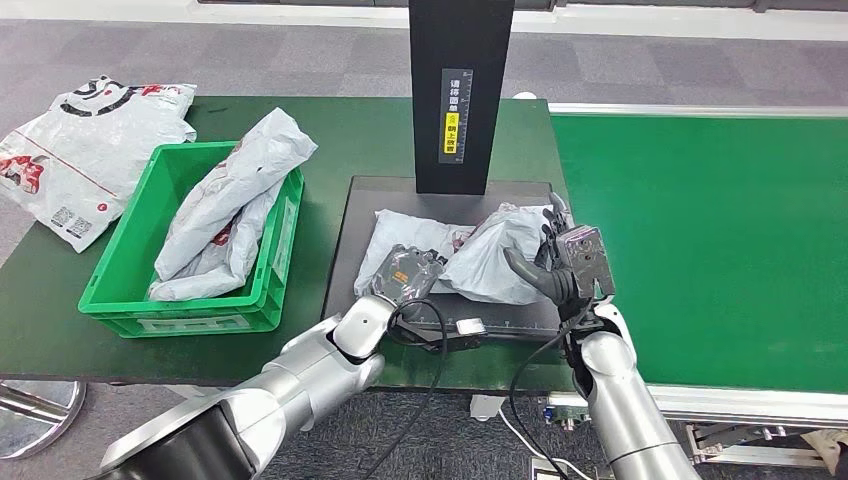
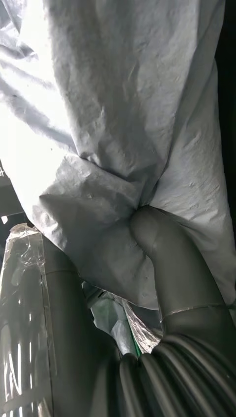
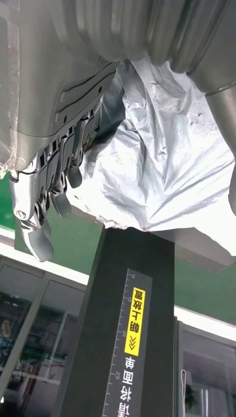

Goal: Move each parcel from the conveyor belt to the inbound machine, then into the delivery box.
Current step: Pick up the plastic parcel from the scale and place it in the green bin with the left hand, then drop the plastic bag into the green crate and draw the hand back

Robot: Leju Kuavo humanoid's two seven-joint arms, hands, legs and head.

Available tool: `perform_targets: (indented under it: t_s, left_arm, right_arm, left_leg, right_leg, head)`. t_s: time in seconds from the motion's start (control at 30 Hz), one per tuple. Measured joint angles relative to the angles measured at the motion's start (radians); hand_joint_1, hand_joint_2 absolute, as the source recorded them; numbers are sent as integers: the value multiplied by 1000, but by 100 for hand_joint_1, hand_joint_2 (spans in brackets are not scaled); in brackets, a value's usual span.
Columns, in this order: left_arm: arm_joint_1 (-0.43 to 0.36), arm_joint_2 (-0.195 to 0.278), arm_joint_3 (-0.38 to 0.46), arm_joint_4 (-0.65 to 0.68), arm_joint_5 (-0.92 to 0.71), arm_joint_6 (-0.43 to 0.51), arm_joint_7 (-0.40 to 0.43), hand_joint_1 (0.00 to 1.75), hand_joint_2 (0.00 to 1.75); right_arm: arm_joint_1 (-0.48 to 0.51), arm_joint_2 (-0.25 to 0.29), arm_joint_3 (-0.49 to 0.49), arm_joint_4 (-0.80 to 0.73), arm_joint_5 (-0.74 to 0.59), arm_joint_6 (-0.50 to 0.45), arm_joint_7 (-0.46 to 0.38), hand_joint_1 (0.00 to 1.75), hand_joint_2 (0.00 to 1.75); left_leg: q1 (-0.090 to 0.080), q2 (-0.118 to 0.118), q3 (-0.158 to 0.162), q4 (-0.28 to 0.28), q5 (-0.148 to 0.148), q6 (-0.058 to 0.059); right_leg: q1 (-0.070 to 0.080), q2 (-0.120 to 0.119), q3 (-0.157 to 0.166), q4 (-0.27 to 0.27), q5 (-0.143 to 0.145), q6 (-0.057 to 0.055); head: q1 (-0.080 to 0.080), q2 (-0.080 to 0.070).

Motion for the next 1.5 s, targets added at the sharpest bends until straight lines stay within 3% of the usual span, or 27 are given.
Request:
perform_targets:
  t_s: [0.27, 0.43, 0.6, 0.77, 1.2, 1.37, 1.5]
  left_arm:
    - [-16, 13, 37, -2, -15, 105, -17, 175, 175]
    - [-79, 52, 81, -31, -140, 168, 42, 175, 175]
    - [-134, 105, 168, -107, -306, 173, 88, 175, 175]
    - [-169, 137, 247, -155, -340, 174, 89, 175, 175]
    - [-201, 155, 318, -198, -468, 174, 118, 175, 175]
    - [-250, 177, 312, -199, -472, 174, 232, 175, 175]
    - [-293, 237, 295, -194, -472, 174, 299, 175, 175]
  right_arm:
    - [-10, 1, -1, 2, 2, -17, -6, 0, 175]
    - [-50, 1, -3, 29, -6, -19, -22, 0, 175]
    - [-78, 0, -7, 62, -25, -17, -33, 0, 175]
    - [-97, -1, -7, 93, -33, -17, -42, 0, 175]
    - [-148, -4, -13, 166, -63, -51, -50, 0, 175]
    - [-131, -27, -29, 173, -85, -73, -53, 0, 175]
    - [-112, -51, -39, 167, -88, -87, -41, 0, 175]
  left_leg:
    - [0, 0, 0, 0, 0, 0]
    - [0, 0, 0, 0, 1, -1]
    - [0, 0, 0, 0, 2, -1]
    - [0, 0, 0, 0, 1, -1]
    - [0, 0, 0, 0, 2, -1]
    - [0, 0, 0, 0, 1, -1]
    - [0, 2, 0, 0, 1, -1]
  right_leg:
    - [0, 0, 0, 0, 0, 0]
    - [0, 0, -1, 1, 1, -1]
    - [0, 1, -1, 1, 1, -1]
    - [0, 0, -1, 1, 1, -1]
    - [0, 0, -1, 1, 1, -1]
    - [0, 1, -1, 1, 1, -1]
    - [0, 4, -3, 1, 1, -1]
  head:
    - [0, 0]
    - [0, 0]
    - [0, 0]
    - [0, 0]
    - [0, 0]
    - [0, 0]
    - [0, 0]
